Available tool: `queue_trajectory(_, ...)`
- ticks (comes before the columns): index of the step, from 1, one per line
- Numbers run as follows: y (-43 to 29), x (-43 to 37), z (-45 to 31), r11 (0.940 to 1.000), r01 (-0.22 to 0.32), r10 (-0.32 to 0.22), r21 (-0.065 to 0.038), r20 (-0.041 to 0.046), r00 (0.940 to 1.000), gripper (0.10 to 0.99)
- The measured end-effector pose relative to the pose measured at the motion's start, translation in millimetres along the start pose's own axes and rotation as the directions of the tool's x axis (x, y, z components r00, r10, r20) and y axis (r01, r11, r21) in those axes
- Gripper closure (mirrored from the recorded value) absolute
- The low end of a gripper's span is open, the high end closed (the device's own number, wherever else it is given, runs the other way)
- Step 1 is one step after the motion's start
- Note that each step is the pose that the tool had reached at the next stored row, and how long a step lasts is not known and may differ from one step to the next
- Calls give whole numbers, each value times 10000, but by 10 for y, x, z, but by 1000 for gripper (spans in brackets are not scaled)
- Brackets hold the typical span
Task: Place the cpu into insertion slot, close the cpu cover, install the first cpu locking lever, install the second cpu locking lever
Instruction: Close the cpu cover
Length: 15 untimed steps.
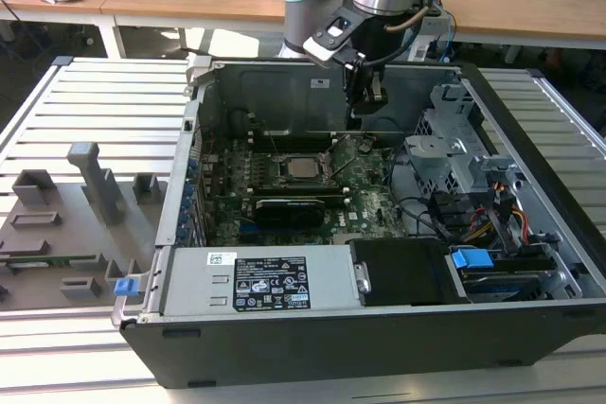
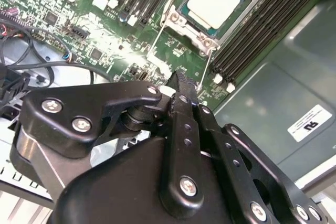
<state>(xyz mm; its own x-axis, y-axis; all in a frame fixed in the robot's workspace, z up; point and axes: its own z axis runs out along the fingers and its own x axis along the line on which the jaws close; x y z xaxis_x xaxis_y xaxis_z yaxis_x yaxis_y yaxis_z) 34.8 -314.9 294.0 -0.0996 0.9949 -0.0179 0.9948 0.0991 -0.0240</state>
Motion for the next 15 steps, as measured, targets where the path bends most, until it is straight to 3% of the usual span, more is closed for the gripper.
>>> queue_trajectory(7,21,-2,0,10000,0,0,0,5,10000,980)
queue_trajectory(15,24,-1,80,10000,0,0,1,6,10000,980)
